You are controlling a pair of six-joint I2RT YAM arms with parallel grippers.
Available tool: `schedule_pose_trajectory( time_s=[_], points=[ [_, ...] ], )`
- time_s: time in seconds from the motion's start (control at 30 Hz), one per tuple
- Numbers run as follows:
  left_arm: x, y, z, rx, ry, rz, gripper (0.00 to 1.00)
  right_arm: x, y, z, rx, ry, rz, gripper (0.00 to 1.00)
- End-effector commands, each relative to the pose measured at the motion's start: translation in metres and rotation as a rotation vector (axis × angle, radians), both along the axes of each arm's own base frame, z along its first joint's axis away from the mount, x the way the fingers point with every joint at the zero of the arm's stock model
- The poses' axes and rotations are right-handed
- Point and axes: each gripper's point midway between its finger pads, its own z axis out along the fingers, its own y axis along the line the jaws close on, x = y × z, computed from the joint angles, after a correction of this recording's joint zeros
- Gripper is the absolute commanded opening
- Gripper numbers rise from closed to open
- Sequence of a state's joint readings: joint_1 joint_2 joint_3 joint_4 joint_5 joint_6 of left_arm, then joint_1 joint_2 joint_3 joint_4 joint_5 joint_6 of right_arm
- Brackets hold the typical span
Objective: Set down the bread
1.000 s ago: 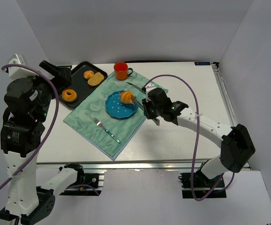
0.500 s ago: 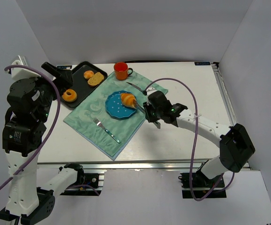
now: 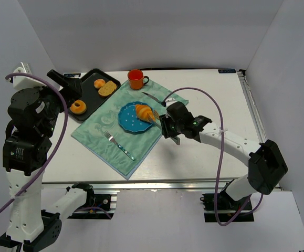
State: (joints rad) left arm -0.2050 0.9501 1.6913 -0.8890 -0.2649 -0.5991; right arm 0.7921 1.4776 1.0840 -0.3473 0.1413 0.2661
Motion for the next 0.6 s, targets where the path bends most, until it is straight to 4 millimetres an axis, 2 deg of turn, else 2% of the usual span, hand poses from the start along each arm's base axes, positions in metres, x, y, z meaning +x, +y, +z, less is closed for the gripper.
schedule_pose_trajectory(
  time_s=[0.0,0.13,0.4,0.5,0.53,0.57],
  points=[
    [-0.003,-0.003,0.004,0.002,-0.016,-0.024,0.95,0.008,0.011,0.039,0.09,-0.061,-0.002,0.46],
    [-0.004,-0.003,0.004,0.008,-0.015,-0.026,0.95,0.008,0.013,0.046,0.105,-0.06,-0.003,0.48],
    [-0.007,-0.002,0.006,0.021,-0.015,-0.027,0.96,-0.005,0.002,0.079,0.166,-0.068,-0.042,0.53],
    [-0.007,-0.002,0.007,0.029,-0.016,-0.028,0.96,-0.01,-0.017,0.09,0.188,-0.073,-0.147,0.54],
    [-0.007,-0.003,0.008,0.03,-0.016,-0.031,0.96,-0.007,-0.031,0.1,0.198,-0.111,-0.23,0.54],
    [-0.006,-0.003,0.006,0.034,-0.012,-0.033,0.96,-0.01,-0.044,0.097,0.183,-0.098,-0.297,0.54]
  ],
)
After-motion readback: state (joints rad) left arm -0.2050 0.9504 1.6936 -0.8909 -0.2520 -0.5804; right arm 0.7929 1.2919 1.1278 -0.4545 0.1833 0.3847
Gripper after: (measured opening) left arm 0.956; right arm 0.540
